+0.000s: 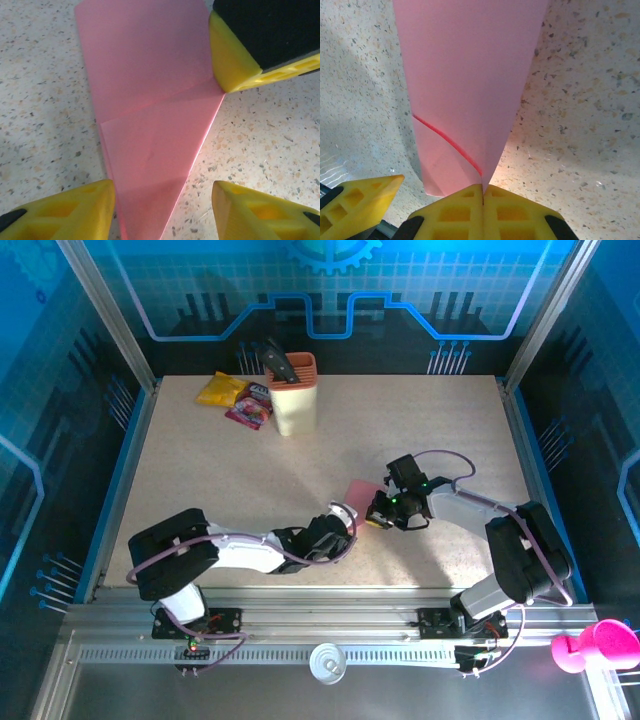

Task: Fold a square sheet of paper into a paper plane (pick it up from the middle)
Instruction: Fold the wing for the fifth time at the center of the table.

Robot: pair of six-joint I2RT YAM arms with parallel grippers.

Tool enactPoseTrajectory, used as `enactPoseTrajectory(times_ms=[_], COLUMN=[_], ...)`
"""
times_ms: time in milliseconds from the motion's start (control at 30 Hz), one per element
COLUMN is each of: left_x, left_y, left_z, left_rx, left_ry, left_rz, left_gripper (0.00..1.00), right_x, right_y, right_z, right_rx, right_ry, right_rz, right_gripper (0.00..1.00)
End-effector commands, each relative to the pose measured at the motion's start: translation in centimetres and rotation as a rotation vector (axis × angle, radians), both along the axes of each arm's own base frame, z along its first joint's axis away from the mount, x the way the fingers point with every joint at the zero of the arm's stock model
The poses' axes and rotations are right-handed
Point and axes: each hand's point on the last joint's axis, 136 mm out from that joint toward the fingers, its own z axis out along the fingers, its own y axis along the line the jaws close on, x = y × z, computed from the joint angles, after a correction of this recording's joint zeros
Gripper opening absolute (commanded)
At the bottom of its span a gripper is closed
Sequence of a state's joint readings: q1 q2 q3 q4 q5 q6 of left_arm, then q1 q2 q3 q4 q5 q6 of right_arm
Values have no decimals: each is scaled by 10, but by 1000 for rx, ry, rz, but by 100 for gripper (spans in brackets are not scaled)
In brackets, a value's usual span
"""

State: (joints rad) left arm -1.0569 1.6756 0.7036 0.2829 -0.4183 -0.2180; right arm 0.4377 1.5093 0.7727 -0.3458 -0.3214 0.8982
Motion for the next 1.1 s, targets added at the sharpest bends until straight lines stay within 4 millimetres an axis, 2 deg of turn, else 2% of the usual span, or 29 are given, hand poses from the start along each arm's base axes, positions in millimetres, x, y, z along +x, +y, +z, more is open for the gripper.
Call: enactPoseTrajectory(times_ms=[0,167,333,567,700,833,867,900,967,1067], left_x=[3,6,7,7,8,7,8,8,9,9], left_y=[-17,-20,-19,-16,-16,-15,-14,-13,-11,-8], left_z=[5,-1,-6,-13,-12,-12,-12,-13,-13,-10], left_rx=[-13,4,13,30,21,6,-4,-15,-43,-96], left_ry=[-18,-24,-21,-19,-13,3,12,26,50,89], left_rz=[-48,-48,-45,-41,-40,-45,-42,-41,-34,-32], left_gripper=[54,48,36,25,16,3,0,0,0,0], right_x=[-1,-1,-1,0,0,0,0,1,2,6], right_y=[3,3,3,4,5,5,5,5,3,-5], right_z=[4,6,5,6,7,9,10,12,17,31], right_rx=[-6,-4,-4,0,5,6,7,8,8,1], right_ry=[8,4,6,7,6,3,2,-3,-12,-48], right_rz=[9,10,13,15,16,15,15,16,19,8], right_gripper=[0,0,0,0,0,0,1,8,16,20])
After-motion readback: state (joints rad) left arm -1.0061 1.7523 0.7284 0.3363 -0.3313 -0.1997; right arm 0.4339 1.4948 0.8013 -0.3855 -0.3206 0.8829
